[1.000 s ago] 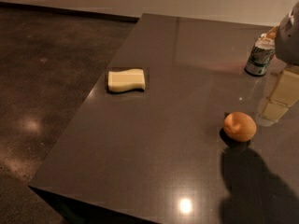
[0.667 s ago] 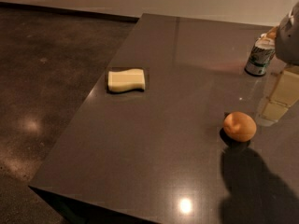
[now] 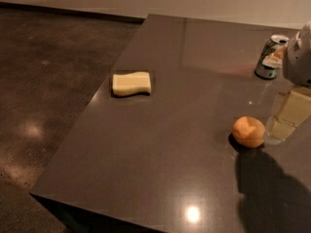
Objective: Move orange near 7up can
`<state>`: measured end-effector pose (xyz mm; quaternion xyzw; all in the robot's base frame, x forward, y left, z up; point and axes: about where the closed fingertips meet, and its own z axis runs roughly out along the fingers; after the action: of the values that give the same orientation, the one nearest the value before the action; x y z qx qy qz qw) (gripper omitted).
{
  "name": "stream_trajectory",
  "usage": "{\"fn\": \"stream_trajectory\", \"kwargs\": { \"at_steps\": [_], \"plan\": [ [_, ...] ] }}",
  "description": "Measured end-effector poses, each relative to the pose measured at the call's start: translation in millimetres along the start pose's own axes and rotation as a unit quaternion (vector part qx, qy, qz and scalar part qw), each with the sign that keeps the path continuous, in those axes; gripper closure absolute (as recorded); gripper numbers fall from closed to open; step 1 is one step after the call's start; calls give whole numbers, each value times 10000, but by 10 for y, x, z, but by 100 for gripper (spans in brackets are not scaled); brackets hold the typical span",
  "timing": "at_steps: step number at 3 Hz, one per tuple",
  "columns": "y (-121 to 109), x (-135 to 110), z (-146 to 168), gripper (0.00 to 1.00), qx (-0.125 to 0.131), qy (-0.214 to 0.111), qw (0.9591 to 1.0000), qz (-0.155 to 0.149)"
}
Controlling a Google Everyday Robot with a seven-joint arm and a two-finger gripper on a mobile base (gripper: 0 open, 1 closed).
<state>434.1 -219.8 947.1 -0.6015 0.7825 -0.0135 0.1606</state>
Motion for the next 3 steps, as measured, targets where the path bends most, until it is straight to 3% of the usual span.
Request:
{"fn": "stream_trajectory", "kwargs": {
  "at_steps": [3],
  "plan": [
    [251,56,587,0,-515,-275,9983,3]
  ]
}}
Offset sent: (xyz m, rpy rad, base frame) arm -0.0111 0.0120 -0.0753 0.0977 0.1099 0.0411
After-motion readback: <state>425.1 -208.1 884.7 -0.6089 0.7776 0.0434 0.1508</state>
